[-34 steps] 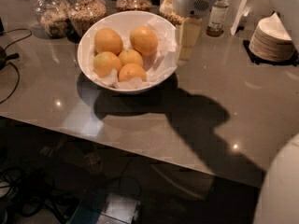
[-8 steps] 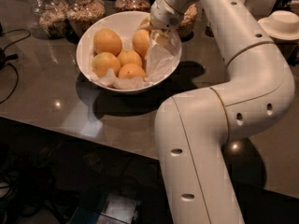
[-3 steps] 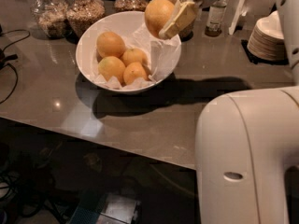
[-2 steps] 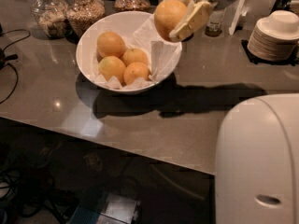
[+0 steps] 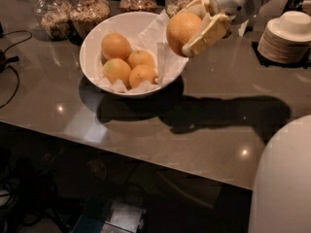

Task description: Pick orange from white bowl

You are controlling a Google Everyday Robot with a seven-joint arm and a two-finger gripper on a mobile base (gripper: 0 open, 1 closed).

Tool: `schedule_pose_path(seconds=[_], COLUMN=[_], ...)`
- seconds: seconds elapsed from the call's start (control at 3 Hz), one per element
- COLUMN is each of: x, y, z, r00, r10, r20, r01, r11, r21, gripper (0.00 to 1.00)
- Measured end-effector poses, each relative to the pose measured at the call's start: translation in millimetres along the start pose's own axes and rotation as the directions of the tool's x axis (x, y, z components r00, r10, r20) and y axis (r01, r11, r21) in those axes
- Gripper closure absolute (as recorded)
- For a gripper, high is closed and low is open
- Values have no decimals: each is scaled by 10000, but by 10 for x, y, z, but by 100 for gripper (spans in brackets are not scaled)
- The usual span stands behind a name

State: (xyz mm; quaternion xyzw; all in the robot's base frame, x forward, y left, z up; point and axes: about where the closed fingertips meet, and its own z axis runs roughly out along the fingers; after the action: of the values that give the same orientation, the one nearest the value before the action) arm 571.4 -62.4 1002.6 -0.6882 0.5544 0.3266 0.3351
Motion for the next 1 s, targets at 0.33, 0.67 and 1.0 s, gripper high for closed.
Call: schedule_pose_path(seconds=[0.33, 0.67, 1.0], x=[-24, -170, -277], y=[-7, 281, 717], z=[43, 60, 31], r00=[9997, 9984, 9942], r10=[98, 230, 666], r20=[212, 509, 843], r01=[-98, -214, -622], r11=[9999, 9993, 9966], r21=[-31, -311, -545], gripper=[100, 100, 100])
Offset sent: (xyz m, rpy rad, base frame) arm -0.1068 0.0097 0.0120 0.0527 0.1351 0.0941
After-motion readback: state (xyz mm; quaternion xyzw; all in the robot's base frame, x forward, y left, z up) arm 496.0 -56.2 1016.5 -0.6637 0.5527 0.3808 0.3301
